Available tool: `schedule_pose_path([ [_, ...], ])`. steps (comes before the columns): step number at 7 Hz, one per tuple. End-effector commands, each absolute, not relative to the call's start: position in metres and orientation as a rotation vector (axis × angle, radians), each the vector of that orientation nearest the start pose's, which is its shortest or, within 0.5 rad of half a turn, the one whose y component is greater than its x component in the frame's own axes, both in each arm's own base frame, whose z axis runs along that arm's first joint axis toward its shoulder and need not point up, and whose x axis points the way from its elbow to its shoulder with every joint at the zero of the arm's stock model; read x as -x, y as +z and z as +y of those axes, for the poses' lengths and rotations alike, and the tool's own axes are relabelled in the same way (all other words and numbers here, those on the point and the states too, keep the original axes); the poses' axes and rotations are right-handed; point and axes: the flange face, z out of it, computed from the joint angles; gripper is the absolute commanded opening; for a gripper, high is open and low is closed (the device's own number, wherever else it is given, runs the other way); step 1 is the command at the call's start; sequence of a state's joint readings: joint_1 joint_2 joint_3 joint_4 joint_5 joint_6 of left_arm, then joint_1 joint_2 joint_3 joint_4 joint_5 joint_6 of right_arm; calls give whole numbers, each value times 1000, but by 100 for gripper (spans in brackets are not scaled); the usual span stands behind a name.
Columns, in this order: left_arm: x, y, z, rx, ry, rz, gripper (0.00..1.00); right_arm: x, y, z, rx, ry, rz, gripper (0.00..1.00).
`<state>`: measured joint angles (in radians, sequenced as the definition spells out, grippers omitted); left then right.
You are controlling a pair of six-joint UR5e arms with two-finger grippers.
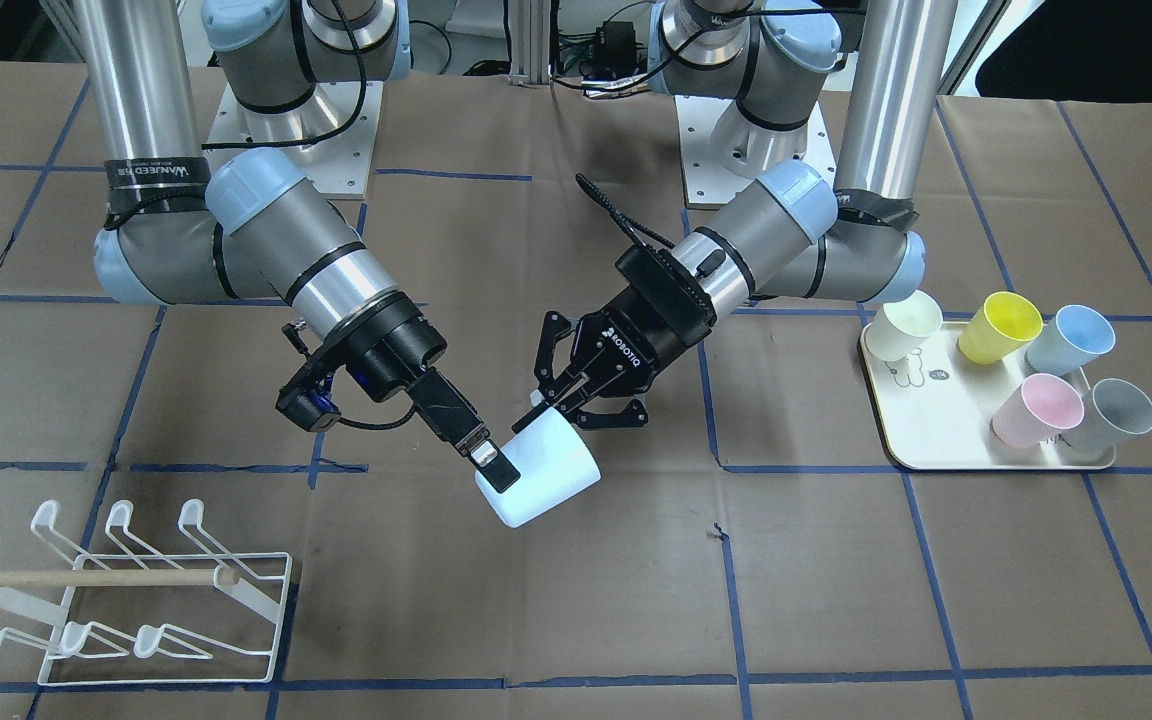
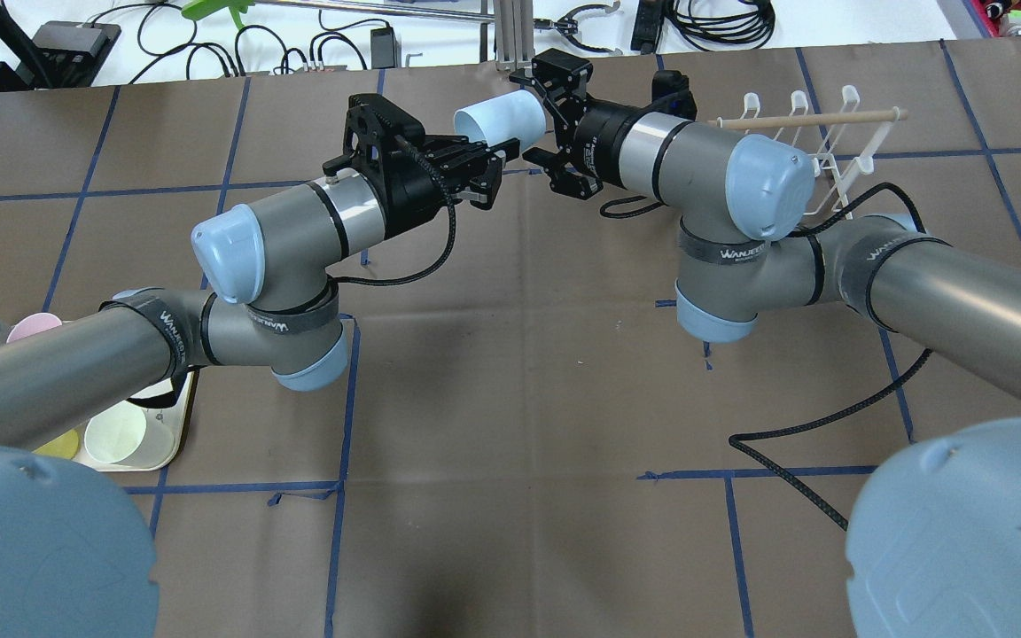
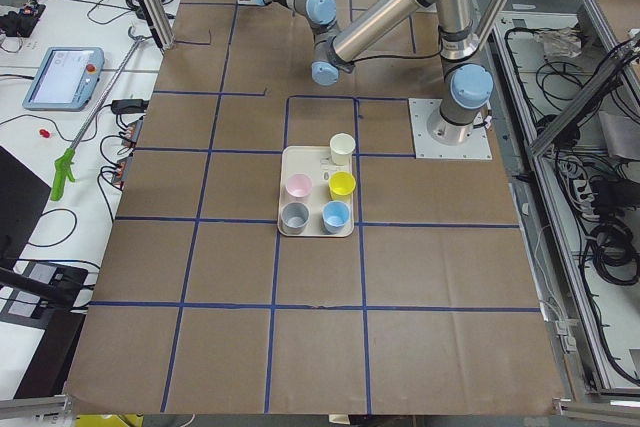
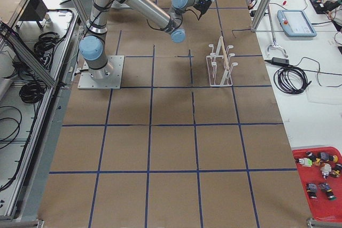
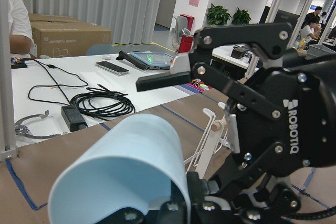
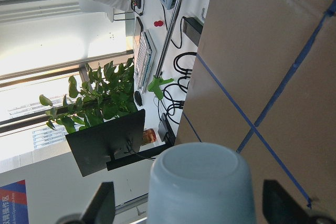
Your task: Transfer IKEA cup to right arm and place on rack
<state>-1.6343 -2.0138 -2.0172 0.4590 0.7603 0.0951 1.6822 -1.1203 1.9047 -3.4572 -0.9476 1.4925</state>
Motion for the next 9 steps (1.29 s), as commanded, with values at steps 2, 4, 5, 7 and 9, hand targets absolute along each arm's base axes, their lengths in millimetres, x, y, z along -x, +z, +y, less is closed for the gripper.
schedule_pose_path([
  [2,239,303,-519,718,1314,-1979,5,-258,313,-555,-942,-363,1740,98],
  [4,239,305,-519,717,1318,-1978,5,-262,308,-556,-944,-359,1747,98],
  [5,239,305,-519,719,1317,-1977,5,-262,309,-556,-944,-359,1745,99],
  [7,239,304,-518,718,1316,-1978,5,-266,309,-555,-941,-358,1746,98],
  [9,240,304,-518,719,1315,-1979,5,-266,315,-560,-930,-372,1739,99],
])
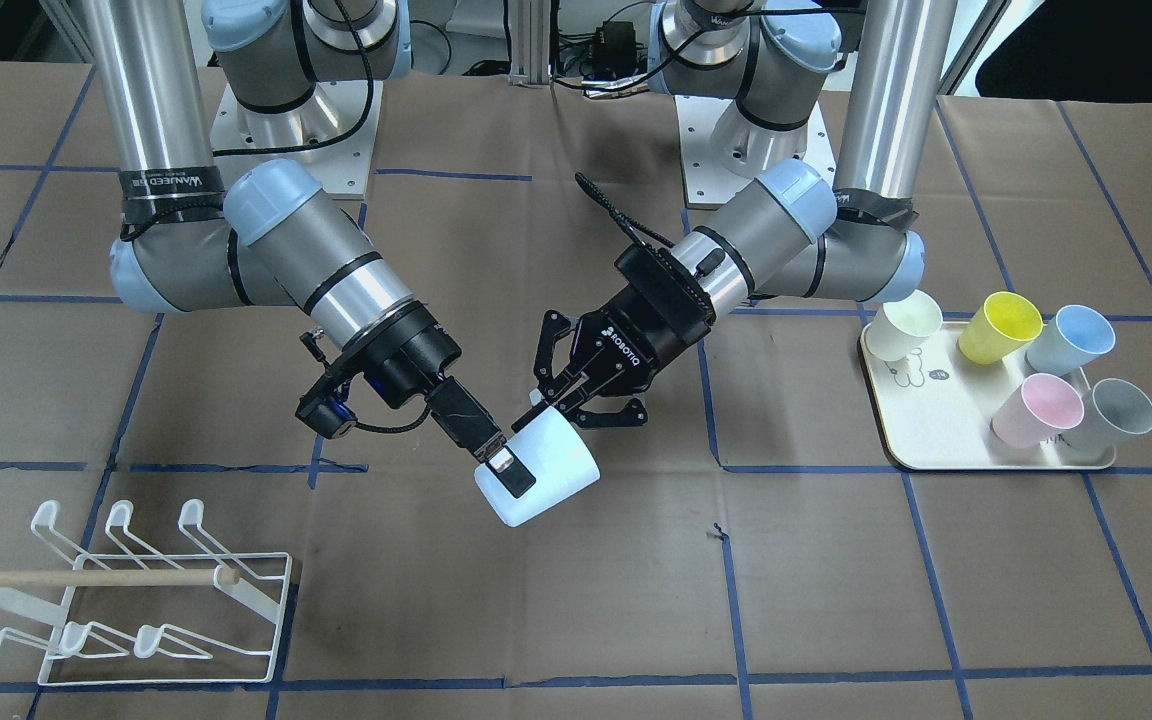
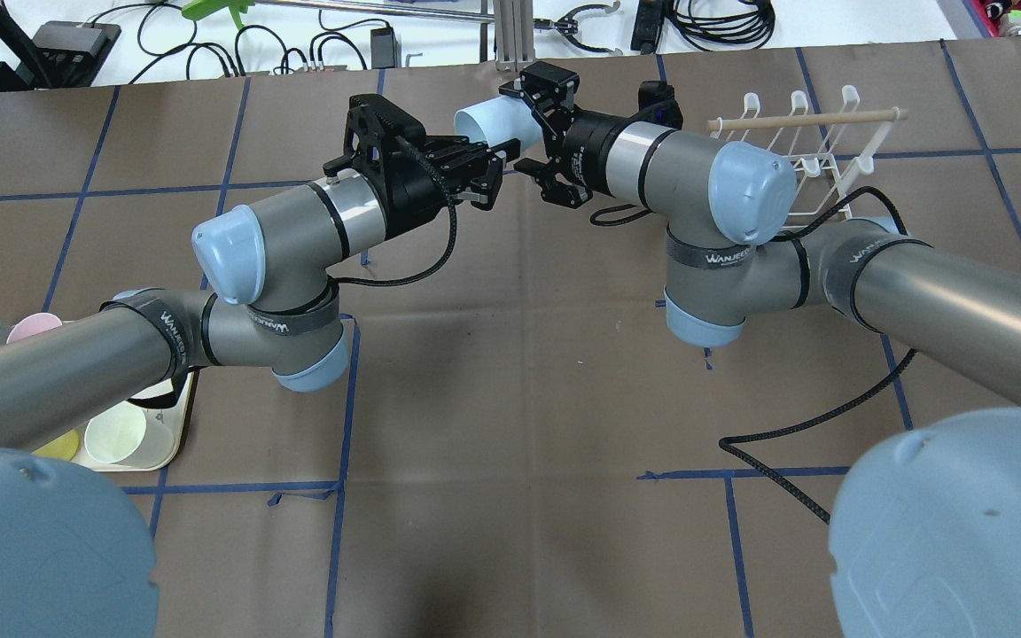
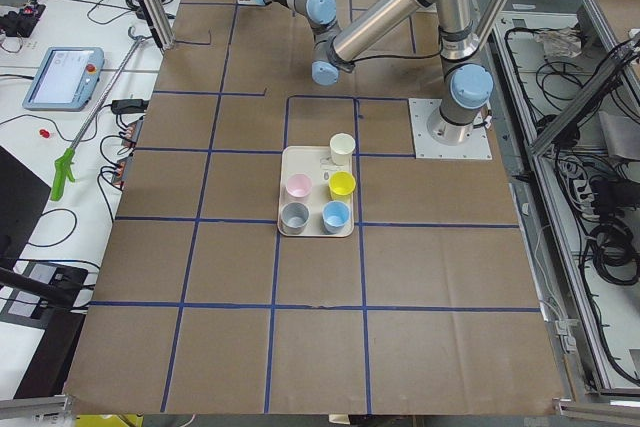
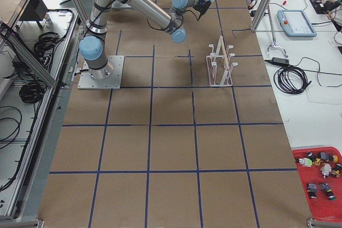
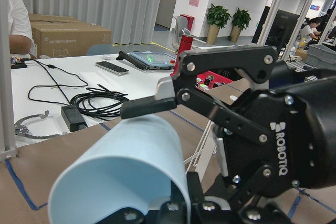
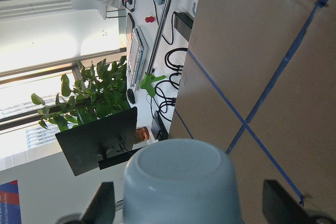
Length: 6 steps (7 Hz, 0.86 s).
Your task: Transfer IKEA cup to right arm and place on rack
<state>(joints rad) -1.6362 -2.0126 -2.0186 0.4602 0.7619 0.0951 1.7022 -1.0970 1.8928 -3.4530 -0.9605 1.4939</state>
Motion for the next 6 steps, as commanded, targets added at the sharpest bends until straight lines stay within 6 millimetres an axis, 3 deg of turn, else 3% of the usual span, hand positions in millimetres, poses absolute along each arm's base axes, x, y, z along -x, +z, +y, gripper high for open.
schedule_pose_path([
  [1,240,304,-518,719,1315,-1979,5,-266,315,-561,-932,-370,1739,99],
  [4,240,305,-518,717,1319,-1982,5,-267,305,-562,-944,-355,1747,98],
  [6,240,305,-518,717,1320,-1981,5,-266,307,-562,-946,-361,1745,90],
])
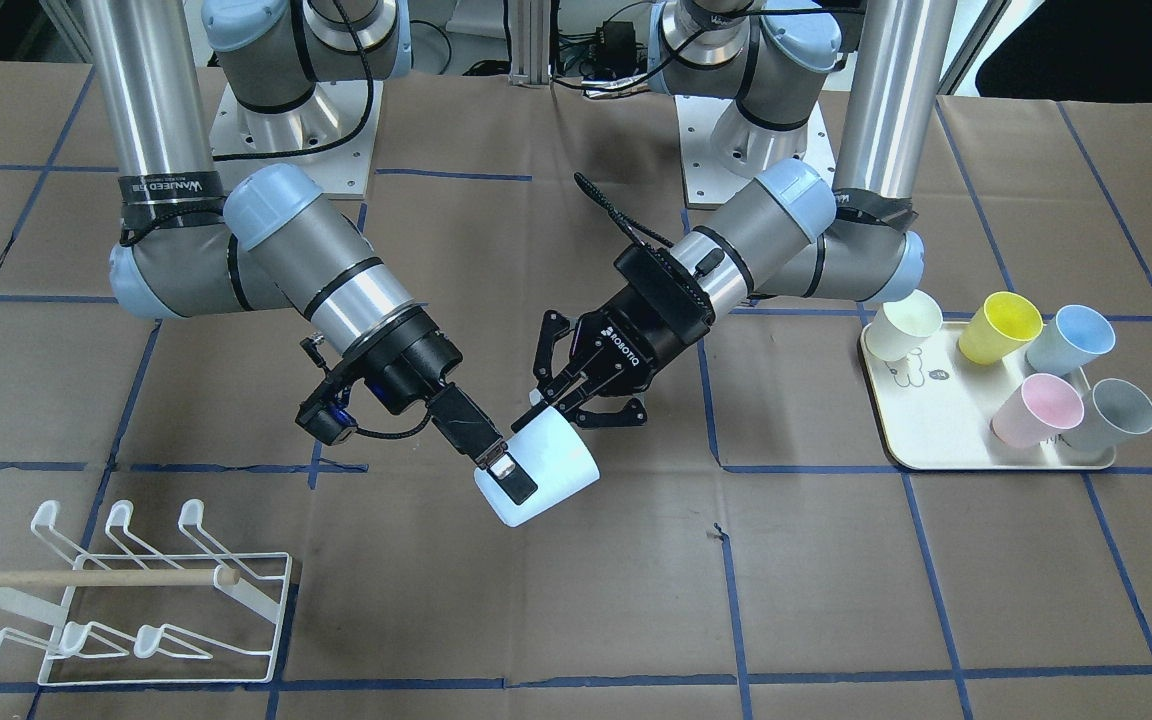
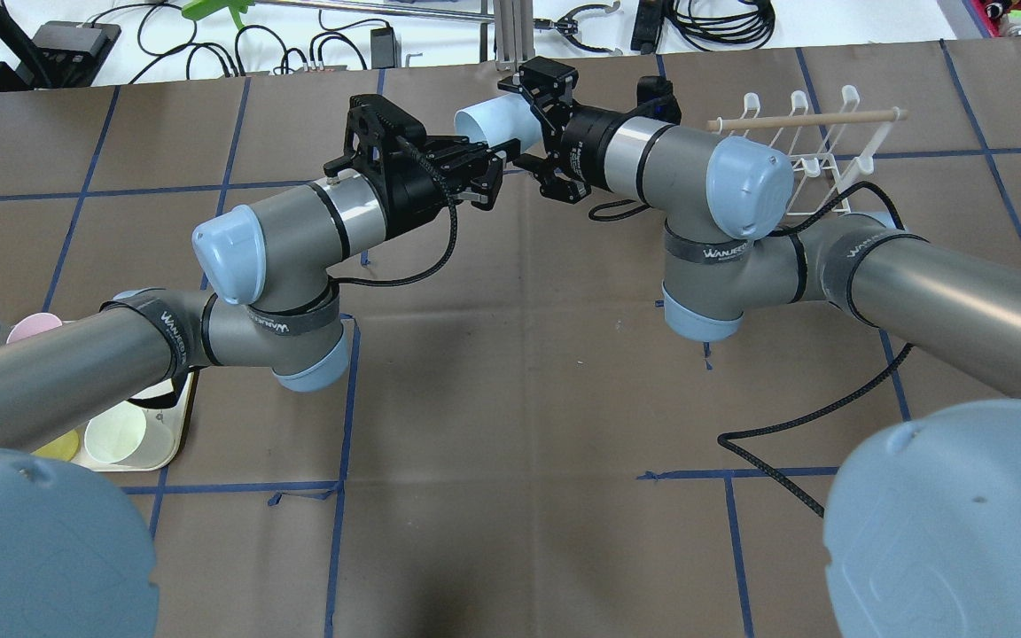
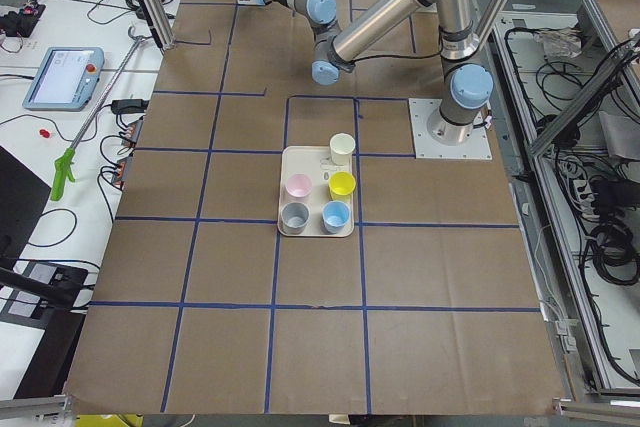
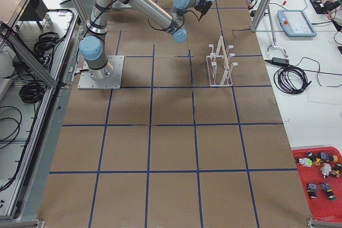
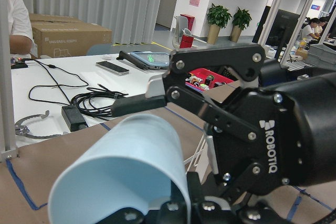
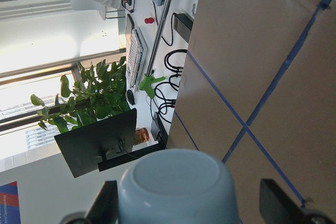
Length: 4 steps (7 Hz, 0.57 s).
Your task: Transfer IKEA cup to right arm and place on rack
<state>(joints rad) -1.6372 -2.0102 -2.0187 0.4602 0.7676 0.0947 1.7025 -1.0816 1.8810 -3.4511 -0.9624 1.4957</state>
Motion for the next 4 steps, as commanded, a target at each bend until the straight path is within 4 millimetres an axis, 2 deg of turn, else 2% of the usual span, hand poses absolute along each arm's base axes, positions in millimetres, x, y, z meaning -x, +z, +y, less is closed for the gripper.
schedule_pose_path([
  [1,240,305,-518,717,1320,-1981,5,-266,309,-563,-943,-361,1744,84],
  [3,240,305,-518,715,1319,-1981,6,-266,311,-563,-944,-364,1741,79],
  [4,240,306,-518,714,1321,-1982,8,-266,311,-563,-944,-361,1740,73],
])
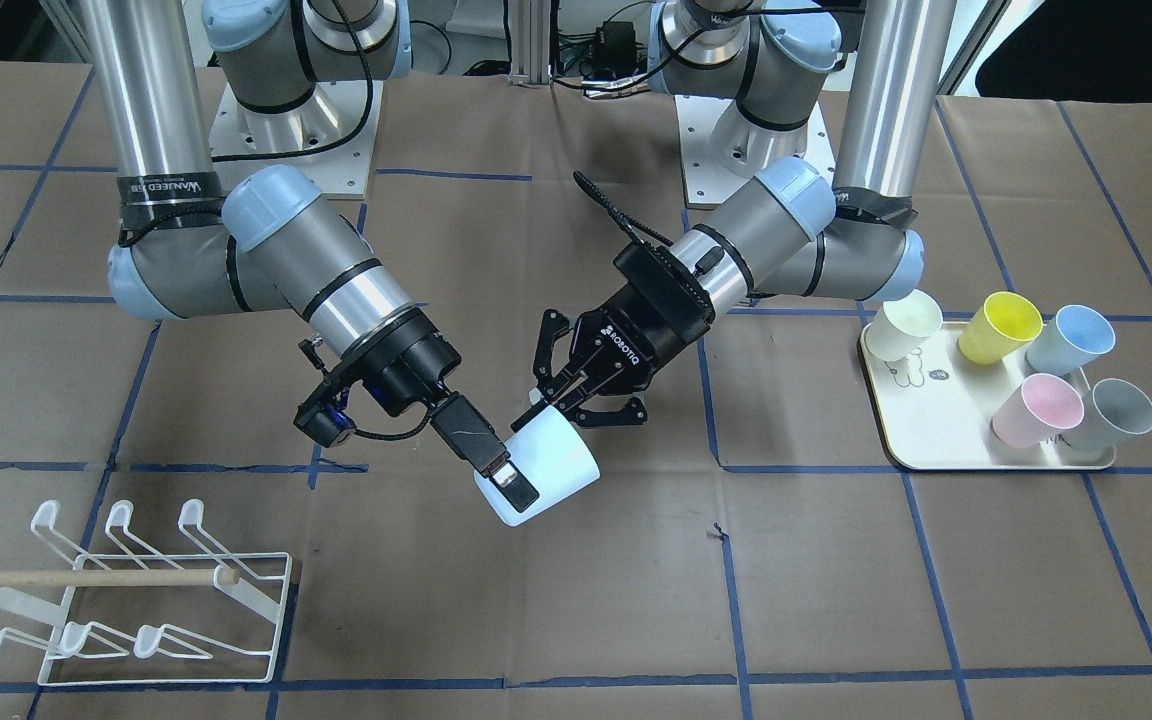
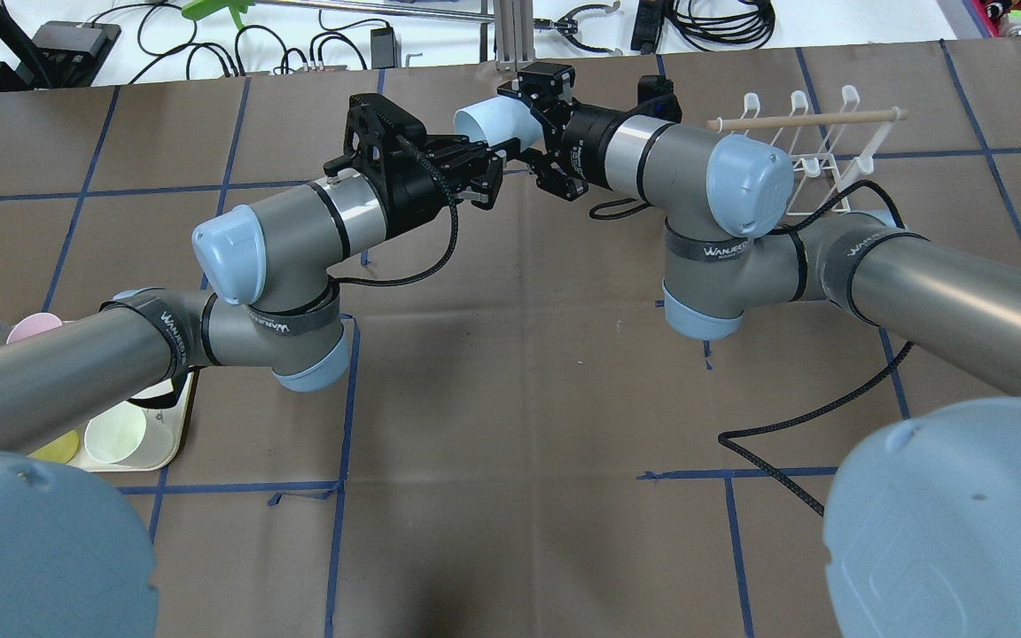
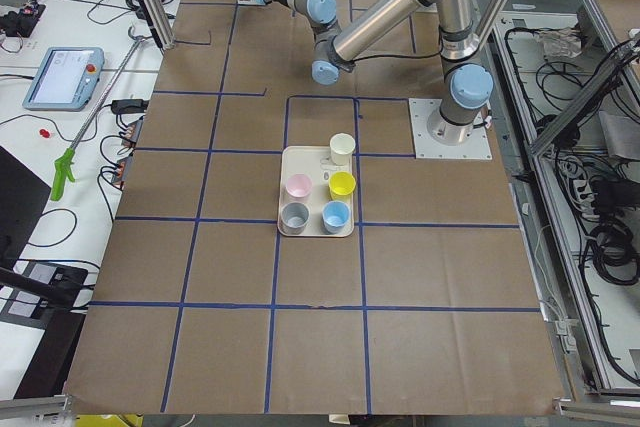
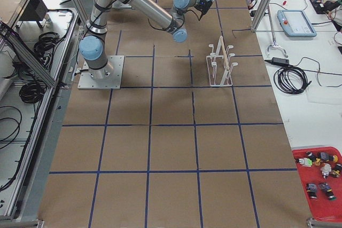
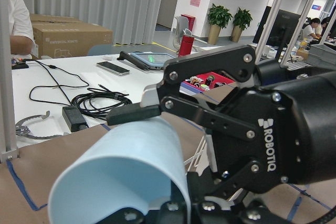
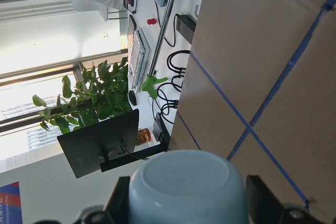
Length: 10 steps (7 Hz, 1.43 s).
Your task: Transfer IKEA cup to right arm and place on rack
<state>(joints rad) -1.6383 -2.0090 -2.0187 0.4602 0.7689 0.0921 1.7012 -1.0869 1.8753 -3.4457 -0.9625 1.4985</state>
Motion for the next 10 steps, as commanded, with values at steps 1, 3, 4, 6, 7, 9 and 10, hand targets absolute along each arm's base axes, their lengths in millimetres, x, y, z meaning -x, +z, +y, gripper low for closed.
schedule_pose_path([
  [1,240,306,-518,714,1321,-1982,13,-266,311,-563,-944,-361,1740,64],
  [3,240,307,-518,715,1324,-1980,47,-266,312,-564,-942,-361,1739,56],
  [4,240,307,-518,715,1324,-1980,59,-266,314,-564,-941,-362,1737,56],
  [6,241,309,-517,673,1302,-1978,89,-265,312,-564,-943,-362,1738,56],
  [7,238,310,-517,668,1302,-1978,97,-265,314,-564,-942,-363,1736,55],
  [9,232,313,-517,655,1308,-1982,98,-265,313,-565,-942,-363,1736,54],
  [10,201,309,-514,597,1311,-2015,98,-266,316,-567,-935,-369,1734,53],
])
